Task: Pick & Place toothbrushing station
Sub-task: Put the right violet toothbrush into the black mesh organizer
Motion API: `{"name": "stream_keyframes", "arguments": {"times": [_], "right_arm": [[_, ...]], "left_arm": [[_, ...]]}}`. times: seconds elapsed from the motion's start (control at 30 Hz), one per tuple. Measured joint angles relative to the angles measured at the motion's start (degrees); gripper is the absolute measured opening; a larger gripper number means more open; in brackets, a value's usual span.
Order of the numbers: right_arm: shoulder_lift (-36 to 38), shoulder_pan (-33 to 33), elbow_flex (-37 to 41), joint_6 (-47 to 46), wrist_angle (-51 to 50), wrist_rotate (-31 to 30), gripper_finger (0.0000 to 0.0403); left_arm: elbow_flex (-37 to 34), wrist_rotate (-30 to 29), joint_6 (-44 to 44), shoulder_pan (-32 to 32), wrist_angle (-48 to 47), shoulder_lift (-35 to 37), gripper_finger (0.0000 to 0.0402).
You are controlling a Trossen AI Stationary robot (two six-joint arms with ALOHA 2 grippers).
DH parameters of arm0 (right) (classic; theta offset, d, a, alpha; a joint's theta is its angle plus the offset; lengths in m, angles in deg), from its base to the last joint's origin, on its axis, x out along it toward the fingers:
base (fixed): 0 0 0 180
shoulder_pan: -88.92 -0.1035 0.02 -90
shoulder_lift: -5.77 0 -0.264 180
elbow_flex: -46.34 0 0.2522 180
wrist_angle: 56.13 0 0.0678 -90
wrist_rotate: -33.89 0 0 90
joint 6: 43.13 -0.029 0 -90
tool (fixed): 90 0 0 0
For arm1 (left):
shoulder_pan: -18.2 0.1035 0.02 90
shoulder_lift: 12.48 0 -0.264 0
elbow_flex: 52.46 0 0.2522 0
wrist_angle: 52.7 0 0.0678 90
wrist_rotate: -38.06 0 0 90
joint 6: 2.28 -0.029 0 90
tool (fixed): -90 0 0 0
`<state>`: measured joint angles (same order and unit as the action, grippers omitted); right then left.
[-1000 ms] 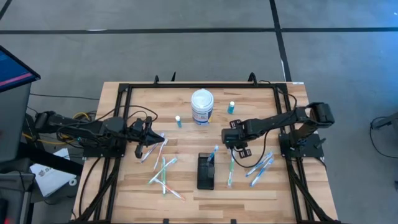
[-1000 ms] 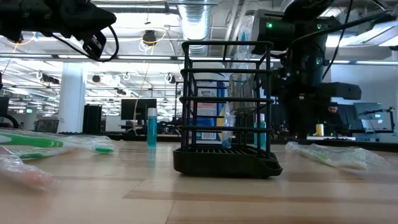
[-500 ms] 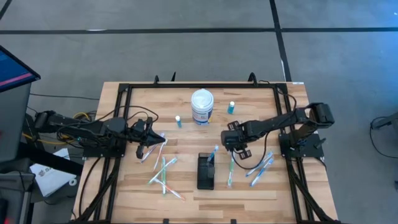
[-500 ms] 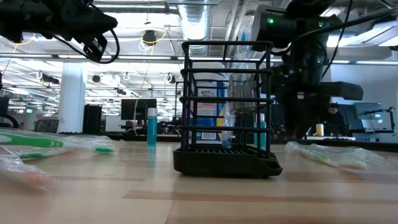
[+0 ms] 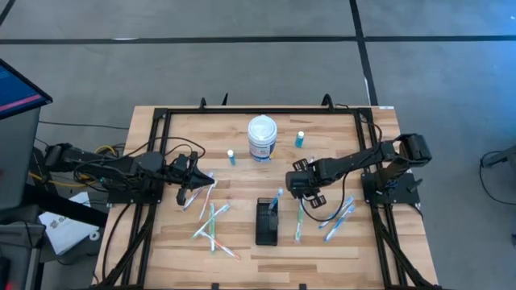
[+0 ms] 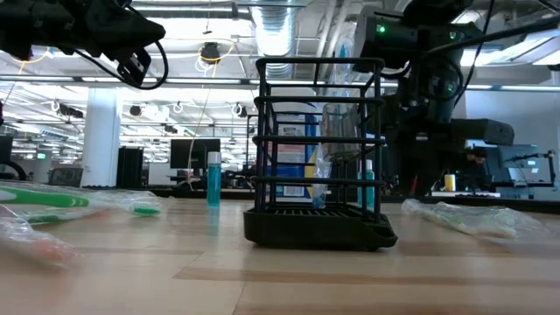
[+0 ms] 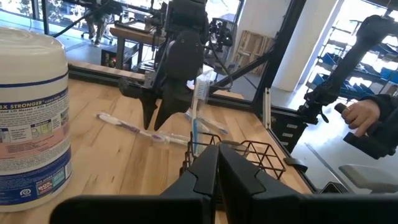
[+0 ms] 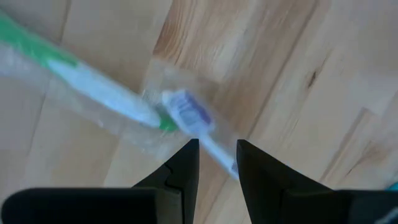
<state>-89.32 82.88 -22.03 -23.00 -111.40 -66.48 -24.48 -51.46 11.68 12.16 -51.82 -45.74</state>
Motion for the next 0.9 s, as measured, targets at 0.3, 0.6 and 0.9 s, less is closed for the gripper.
{"name": "stream_keyframes", "arguments": {"times": [0.3, 0.6, 0.9], "right_arm": [[-4.82, 0.04, -0.07, -0.03, 1.08, 0.02, 0.0098], [-6.24, 0.02, -0.22, -0.64, 1.45, -0.19, 0.0084], [-3.68, 0.14, 0.07, -2.9, 2.32, -0.04, 0.001]], "left_arm": [[0.0, 0.01, 0.02, 0.0, 0.01, -0.01, 0.0008], [0.0, -0.01, 0.02, 0.0, 0.01, -0.01, 0.0008], [0.0, 0.0, 0.02, 0.0, 0.02, -0.01, 0.0008]]}}
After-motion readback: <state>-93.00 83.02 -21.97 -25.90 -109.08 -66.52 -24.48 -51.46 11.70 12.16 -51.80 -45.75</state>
